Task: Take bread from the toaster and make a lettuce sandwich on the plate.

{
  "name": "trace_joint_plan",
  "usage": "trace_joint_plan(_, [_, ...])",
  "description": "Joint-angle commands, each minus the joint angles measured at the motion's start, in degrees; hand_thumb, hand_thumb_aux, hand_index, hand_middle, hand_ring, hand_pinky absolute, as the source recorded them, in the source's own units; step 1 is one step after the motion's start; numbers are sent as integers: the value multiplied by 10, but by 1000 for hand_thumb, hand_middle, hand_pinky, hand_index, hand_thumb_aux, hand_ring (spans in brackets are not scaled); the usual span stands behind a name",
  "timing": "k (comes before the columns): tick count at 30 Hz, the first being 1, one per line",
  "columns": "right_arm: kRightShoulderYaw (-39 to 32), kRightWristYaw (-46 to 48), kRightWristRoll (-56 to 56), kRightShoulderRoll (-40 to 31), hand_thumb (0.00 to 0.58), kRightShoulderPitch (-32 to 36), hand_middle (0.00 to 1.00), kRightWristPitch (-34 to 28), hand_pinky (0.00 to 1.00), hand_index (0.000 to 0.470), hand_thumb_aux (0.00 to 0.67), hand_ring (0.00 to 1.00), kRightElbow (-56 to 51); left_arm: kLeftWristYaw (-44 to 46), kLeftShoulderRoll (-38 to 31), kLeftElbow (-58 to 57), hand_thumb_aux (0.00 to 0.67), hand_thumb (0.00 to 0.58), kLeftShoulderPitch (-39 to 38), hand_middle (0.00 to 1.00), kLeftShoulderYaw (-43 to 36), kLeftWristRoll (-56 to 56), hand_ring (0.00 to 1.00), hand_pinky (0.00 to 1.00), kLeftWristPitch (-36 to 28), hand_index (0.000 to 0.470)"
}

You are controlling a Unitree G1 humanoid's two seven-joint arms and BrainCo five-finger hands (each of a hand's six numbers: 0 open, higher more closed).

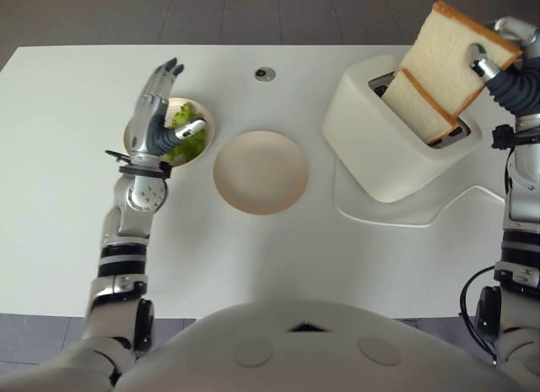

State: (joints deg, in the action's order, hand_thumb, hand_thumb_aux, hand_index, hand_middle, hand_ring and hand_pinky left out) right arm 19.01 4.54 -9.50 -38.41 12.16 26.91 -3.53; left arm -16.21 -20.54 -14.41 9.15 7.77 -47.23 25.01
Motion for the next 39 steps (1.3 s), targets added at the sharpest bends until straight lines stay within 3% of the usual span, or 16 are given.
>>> trace_joint_plan(1, [7, 10, 82, 29, 580, 8, 1000, 5, 1000, 470, 670, 1000, 80, -38, -53, -80, 0, 0, 17, 0, -43, -77, 0, 0, -97, 0])
trace_joint_plan(5, [-8, 35, 191, 66, 580, 7, 1000, -7, 1000, 470, 670, 1000, 164, -54, -71, -156, 0, 0, 38, 0, -91, -87, 0, 0, -155, 0])
trace_joint_plan(10, [-74, 68, 240, 116, 580, -1, 1000, -39, 1000, 470, 670, 1000, 210, -65, -79, -236, 0, 0, 65, 0, -142, -69, 0, 0, -163, 0])
trace_joint_plan(14, [-213, 96, 118, 173, 580, -13, 1000, -38, 1000, 470, 670, 1000, 118, -73, -85, -247, 184, 275, 66, 0, -167, -49, 0, 0, -157, 129])
trace_joint_plan(16, [-273, 94, 37, 191, 580, -20, 1000, -27, 1000, 470, 670, 1000, 56, -69, -87, -249, 321, 422, 67, 0, -180, -38, 0, 0, -151, 225])
trace_joint_plan(18, [-322, 76, -53, 197, 580, -30, 1000, -8, 1000, 470, 670, 1000, 4, -56, -87, -252, 384, 474, 66, 0, -192, -22, 0, 0, -134, 269])
trace_joint_plan(20, [-360, 74, -105, 198, 580, -42, 1000, 2, 1000, 470, 670, 1000, -28, -47, -89, -250, 583, 570, 63, 0, -203, -8, 0, 0, -120, 409])
trace_joint_plan(21, [-374, 80, -117, 195, 580, -47, 1000, 4, 1000, 470, 670, 1000, -39, -47, -91, -247, 641, 579, 61, 0, -207, -3, 0, 0, -116, 450])
trace_joint_plan(23, [-391, 99, -130, 182, 580, -53, 1000, 9, 1000, 470, 670, 1000, -50, -50, -92, -244, 662, 580, 60, 0, -212, 6, 0, 0, -108, 464])
trace_joint_plan(29, [-384, 104, -137, 165, 580, -45, 1000, 2, 1000, 470, 670, 1000, -59, -65, -91, -250, 670, 580, 64, 0, -223, 22, 0, 0, -100, 470])
trace_joint_plan(30, [-383, 96, -146, 164, 554, -44, 922, -2, 922, 370, 528, 922, -63, -68, -92, -249, 670, 580, 64, 0, -224, 25, 0, 0, -96, 470])
trace_joint_plan(31, [-382, 87, -155, 165, 0, -42, 639, -4, 639, 0, 0, 639, -65, -73, -93, -246, 670, 580, 63, 0, -224, 27, 0, 0, -92, 470])
trace_joint_plan(32, [-381, 79, -160, 165, 0, -41, 490, -2, 490, 0, 0, 490, -63, -78, -95, -242, 670, 580, 63, 0, -223, 29, 0, 0, -87, 470])
trace_joint_plan(33, [-379, 73, -161, 167, 0, -41, 149, 2, 149, 0, 0, 149, -56, -84, -97, -238, 670, 580, 63, 0, -222, 32, 0, 0, -82, 470])
trace_joint_plan(34, [-376, 65, -163, 169, 0, -41, 0, 5, 0, 0, 0, 0, -50, -89, -98, -232, 670, 580, 62, 0, -219, 37, 0, 0, -77, 470])
trace_joint_plan(39, [-336, 20, -145, 175, 0, -33, 0, 20, 0, 0, 0, 0, -16, -94, -105, -173, 670, 580, 41, 0, -201, 65, 0, 0, -54, 470])
